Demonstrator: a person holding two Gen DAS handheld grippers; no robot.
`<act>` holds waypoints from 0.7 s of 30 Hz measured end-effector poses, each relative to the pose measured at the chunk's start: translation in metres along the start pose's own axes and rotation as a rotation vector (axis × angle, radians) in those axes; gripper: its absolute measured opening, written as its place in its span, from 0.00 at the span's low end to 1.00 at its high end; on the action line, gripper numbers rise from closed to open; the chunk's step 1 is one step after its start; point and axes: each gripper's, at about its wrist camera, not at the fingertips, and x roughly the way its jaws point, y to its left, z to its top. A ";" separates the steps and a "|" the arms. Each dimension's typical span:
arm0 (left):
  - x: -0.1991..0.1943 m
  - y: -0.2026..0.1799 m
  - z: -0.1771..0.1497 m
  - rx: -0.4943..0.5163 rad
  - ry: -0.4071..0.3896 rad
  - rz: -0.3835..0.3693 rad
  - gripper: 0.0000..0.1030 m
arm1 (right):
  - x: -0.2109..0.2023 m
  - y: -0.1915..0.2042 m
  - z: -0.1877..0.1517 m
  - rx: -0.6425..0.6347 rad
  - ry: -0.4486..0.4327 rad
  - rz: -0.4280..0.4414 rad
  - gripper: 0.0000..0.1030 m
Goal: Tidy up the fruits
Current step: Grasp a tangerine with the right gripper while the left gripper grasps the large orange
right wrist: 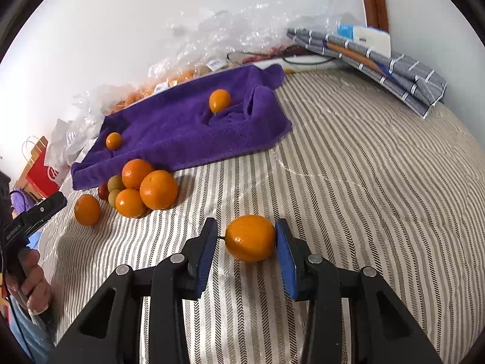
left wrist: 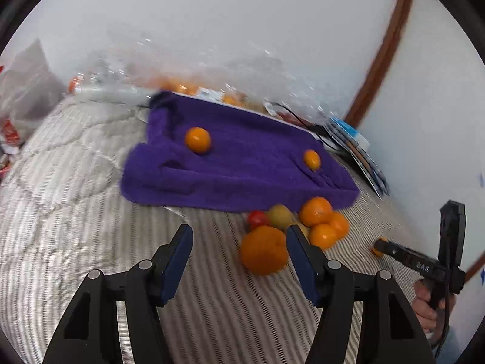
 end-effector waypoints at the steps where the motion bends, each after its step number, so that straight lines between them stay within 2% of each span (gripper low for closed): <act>1: 0.003 -0.003 -0.001 0.013 0.016 -0.002 0.60 | -0.001 0.001 0.000 -0.004 -0.005 -0.001 0.38; 5: 0.008 -0.020 -0.005 0.072 0.040 0.050 0.60 | -0.003 0.009 -0.001 -0.051 -0.037 -0.024 0.38; 8: 0.012 -0.031 -0.004 0.076 0.060 0.068 0.60 | -0.003 0.018 -0.003 -0.097 -0.037 -0.035 0.38; 11: 0.023 -0.036 -0.002 0.088 0.081 0.144 0.61 | -0.002 0.025 -0.006 -0.134 -0.036 -0.073 0.38; 13: 0.028 -0.036 -0.004 0.096 0.097 0.144 0.61 | -0.001 0.025 -0.007 -0.140 -0.031 -0.080 0.38; 15: 0.035 -0.035 -0.006 0.100 0.115 0.176 0.60 | 0.000 0.023 -0.006 -0.132 -0.022 -0.079 0.38; 19: 0.036 -0.033 -0.005 0.076 0.109 0.173 0.60 | 0.003 0.017 -0.005 -0.100 -0.001 -0.048 0.38; 21: 0.039 -0.034 -0.006 0.078 0.123 0.156 0.54 | 0.006 0.015 -0.004 -0.083 0.018 -0.037 0.38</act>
